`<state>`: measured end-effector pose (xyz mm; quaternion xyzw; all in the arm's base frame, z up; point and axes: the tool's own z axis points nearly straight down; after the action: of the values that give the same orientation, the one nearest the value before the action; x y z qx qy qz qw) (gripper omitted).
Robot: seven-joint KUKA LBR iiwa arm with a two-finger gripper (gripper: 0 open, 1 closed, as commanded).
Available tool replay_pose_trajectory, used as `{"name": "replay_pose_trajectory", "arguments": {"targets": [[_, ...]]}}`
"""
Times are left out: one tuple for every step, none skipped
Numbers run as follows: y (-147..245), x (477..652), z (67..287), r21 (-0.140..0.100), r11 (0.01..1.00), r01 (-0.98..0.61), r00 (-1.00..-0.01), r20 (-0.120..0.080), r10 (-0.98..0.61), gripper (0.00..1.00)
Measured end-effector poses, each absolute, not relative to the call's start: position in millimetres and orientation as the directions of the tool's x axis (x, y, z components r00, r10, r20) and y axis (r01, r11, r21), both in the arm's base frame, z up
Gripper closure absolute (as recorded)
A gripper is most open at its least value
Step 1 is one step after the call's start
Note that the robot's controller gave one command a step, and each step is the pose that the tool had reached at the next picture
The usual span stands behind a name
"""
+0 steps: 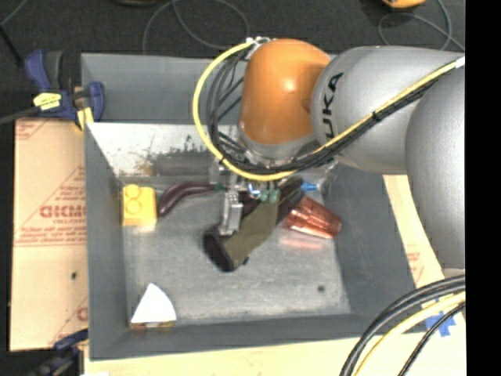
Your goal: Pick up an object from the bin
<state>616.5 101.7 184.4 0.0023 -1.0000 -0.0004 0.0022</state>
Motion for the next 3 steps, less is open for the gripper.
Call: {"name": "replay_pose_trajectory", "arguments": {"targets": [[101.3,618.1,189.5,0.001,1.0,-0.003,-1.0,-0.004,-0.003,0.0],[72.8,620.8,148.5,0.0,0.993,-0.12,-0.993,-0.006,-0.12,0.0],[31.6,631.8,79.2,-0.003,0.916,-0.4,-0.916,-0.009,-0.4,0.0]]}}
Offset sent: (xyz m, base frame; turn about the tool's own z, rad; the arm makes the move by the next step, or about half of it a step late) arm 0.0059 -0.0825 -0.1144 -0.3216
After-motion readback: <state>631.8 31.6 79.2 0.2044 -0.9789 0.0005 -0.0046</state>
